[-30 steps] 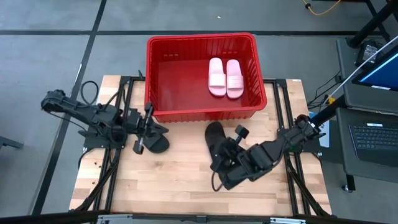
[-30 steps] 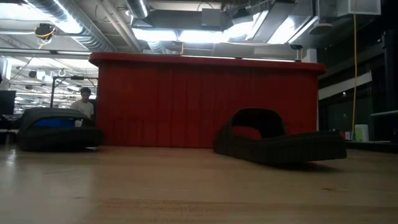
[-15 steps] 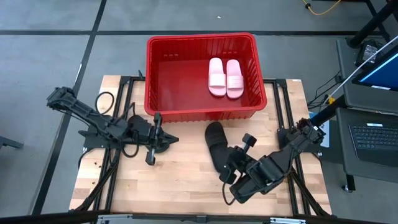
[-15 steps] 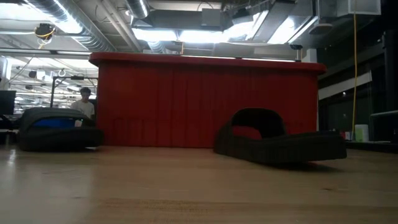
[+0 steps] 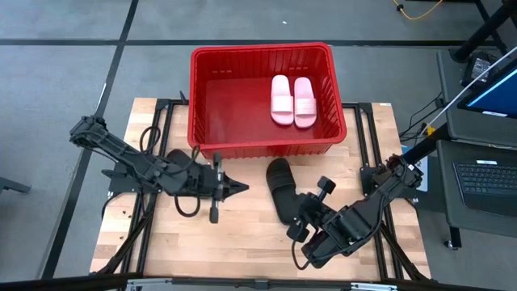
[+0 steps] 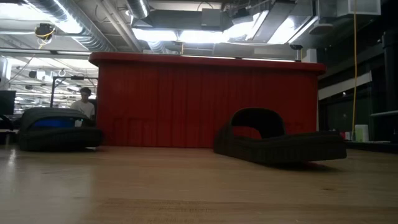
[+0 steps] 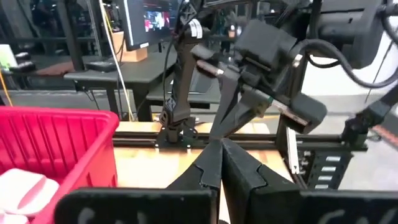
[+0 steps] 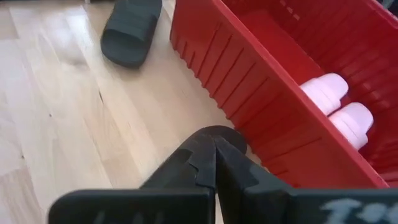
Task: Pick and place slides into bin
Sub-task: Put the right black slipper into the red bin
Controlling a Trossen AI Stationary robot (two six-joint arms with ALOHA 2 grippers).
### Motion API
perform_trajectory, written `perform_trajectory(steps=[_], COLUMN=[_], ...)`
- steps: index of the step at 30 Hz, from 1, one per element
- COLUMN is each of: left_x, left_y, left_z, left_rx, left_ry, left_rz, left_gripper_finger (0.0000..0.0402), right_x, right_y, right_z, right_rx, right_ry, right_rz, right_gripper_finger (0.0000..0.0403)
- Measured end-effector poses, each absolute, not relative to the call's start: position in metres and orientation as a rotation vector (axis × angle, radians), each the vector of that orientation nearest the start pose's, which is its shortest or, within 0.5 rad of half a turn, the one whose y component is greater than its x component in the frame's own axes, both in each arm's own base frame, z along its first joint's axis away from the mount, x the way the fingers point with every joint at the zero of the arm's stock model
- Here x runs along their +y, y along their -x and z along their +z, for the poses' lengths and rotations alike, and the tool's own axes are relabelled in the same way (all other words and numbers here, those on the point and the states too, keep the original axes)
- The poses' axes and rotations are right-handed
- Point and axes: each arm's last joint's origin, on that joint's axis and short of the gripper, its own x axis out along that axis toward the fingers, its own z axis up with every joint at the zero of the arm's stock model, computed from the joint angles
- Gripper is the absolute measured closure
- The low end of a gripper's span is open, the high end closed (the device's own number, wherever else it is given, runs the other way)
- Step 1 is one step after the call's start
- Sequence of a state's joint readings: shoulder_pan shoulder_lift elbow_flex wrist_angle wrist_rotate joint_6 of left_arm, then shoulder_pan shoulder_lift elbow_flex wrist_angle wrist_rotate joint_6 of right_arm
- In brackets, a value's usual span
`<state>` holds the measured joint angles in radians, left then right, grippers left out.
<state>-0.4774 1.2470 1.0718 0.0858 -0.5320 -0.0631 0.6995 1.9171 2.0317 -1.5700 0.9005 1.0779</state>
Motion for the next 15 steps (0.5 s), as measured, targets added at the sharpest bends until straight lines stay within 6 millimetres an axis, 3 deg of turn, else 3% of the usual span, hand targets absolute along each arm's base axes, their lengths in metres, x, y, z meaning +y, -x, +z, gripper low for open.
perform_trajectory(steps=[6, 15], left_x=[-0.118, -0.118], left_y=[-0.261, -0.259], left_z=[0.376, 0.368], left_rx=[0.109, 0.193], left_ry=[-0.038, 0.004], left_rz=[0.054, 0.065], left_gripper_finger=[0.04, 0.0399], right_x=[0.215, 0.208], right_y=[-0.277, -0.266], right_z=[0.339, 0.318], right_rx=[0.701, 0.573], right_ry=[0.001, -0.051], right_rz=[-0.653, -0.645], right_gripper_finger=[0.0398, 0.0398])
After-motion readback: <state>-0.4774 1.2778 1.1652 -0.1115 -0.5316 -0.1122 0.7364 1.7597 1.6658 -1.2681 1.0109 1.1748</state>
